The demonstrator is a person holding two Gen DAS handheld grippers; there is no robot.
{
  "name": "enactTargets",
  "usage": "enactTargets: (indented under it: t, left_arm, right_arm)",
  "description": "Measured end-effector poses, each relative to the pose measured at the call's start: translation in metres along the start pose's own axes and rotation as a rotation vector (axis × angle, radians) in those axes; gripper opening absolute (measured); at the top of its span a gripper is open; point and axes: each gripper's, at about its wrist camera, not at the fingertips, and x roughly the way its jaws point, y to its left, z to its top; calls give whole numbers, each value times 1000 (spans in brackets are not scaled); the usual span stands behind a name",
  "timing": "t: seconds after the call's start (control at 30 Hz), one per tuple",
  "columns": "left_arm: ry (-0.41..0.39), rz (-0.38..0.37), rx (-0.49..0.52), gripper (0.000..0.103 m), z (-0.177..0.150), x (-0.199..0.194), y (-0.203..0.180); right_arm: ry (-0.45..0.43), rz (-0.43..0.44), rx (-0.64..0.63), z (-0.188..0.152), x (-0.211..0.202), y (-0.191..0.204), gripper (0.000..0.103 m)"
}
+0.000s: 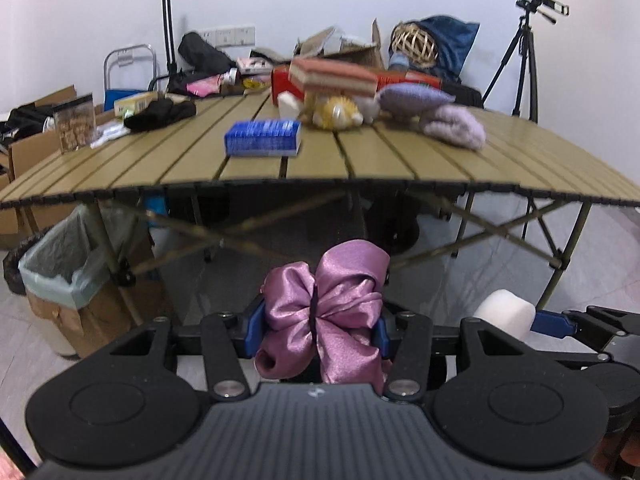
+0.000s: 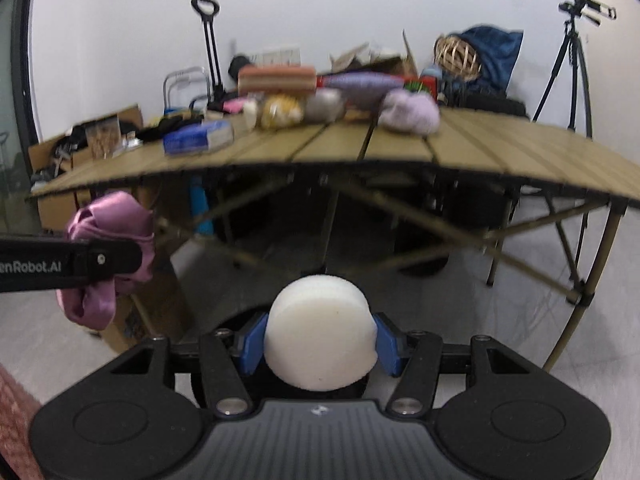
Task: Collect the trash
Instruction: 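Carry the white sponge and pink bow down to the black bin with both grippers, then open the right gripper to drop the white sponge into the black bin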
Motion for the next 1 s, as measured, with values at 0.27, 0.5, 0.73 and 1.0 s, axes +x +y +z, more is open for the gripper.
enactTargets:
  t: [0.27, 0.5, 0.73, 1.0]
  left_arm:
    - [120, 43, 13, 51, -31, 16, 5]
    - [185, 99, 47, 51, -51, 30, 8]
    - [259, 138, 18, 51, -63, 49, 23]
    - [274, 169, -17, 51, -64, 55, 41]
  right_arm:
    - [158, 1, -24, -27, 20, 12, 55]
    - [281, 14, -19, -40, 39, 16, 55]
    - [305, 55, -56, -46, 58, 24, 55]
    - [286, 50, -76, -29, 90, 32, 55]
